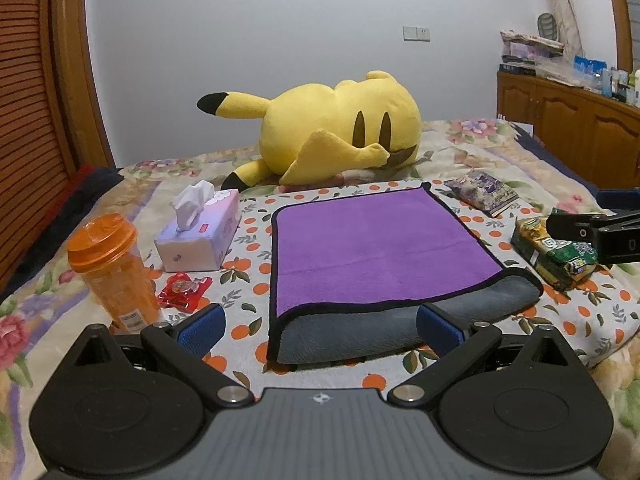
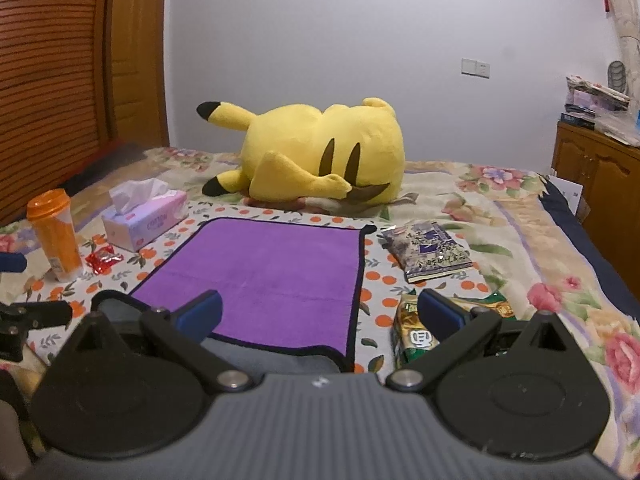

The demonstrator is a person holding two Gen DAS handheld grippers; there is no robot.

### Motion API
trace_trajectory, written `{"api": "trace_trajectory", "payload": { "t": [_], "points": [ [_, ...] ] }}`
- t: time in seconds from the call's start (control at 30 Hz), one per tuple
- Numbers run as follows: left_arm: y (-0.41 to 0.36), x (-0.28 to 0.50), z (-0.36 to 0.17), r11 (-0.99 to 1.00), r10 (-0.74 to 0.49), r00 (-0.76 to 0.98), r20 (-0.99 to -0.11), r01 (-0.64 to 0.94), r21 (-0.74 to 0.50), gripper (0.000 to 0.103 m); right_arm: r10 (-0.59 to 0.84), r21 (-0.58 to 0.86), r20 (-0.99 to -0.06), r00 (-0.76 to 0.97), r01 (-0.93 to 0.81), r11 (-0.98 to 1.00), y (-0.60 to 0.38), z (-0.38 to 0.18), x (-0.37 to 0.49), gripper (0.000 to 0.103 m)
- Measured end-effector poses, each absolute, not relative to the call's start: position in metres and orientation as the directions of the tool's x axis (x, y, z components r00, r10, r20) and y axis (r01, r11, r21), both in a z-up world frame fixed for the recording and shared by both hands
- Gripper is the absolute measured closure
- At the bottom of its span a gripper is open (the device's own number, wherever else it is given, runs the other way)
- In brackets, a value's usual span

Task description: Fold towel

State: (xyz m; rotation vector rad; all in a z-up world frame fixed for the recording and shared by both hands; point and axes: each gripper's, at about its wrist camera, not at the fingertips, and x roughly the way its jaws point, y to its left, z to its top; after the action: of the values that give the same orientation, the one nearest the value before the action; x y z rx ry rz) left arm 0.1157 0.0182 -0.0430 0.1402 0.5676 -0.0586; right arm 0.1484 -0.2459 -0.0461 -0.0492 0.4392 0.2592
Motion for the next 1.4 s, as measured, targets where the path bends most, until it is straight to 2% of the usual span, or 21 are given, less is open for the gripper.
{"api": "trace_trajectory", "payload": {
  "t": [0.53,0.63,0.73,0.8,1.1,1.23,1.4],
  "points": [
    [0.035,0.150,-0.061,0.991,-0.034,0.800,-0.599,0.106,0.085,0.002,0.272,0.001,-0.500,0.822,-0.314,0.950,-0.241,-0.058,0.177,0.000],
    [0.037,0.155,-0.064,0.991,-0.042,0.789,-0.614,0.111,0.076,0.006,0.278,0.004,-0.525,0.804,-0.325,0.946,-0.239,-0.062,0.181,0.000],
    [0.040,0.161,-0.067,0.991,-0.054,0.775,-0.630,0.120,0.064,0.014,0.282,0.007,-0.548,0.787,-0.333,0.943,-0.238,-0.067,0.184,0.000],
    [0.042,0.165,-0.071,0.990,-0.069,0.761,-0.645,0.130,0.048,0.023,0.282,0.006,-0.562,0.778,-0.337,0.941,-0.237,-0.069,0.187,0.000],
    [0.048,0.181,-0.083,0.990,-0.055,0.731,-0.680,0.128,0.058,0.036,0.283,0.016,-0.616,0.736,-0.348,0.938,-0.236,-0.082,0.196,0.001],
    [0.054,0.190,-0.088,0.992,-0.060,0.715,-0.696,0.122,0.040,0.040,0.289,0.029,-0.644,0.708,-0.355,0.934,-0.237,-0.087,0.201,0.014],
    [0.059,0.198,-0.093,0.992,-0.066,0.698,-0.713,0.120,0.025,0.050,0.288,0.034,-0.681,0.673,-0.363,0.931,-0.236,-0.096,0.207,0.014]
  ]
}}
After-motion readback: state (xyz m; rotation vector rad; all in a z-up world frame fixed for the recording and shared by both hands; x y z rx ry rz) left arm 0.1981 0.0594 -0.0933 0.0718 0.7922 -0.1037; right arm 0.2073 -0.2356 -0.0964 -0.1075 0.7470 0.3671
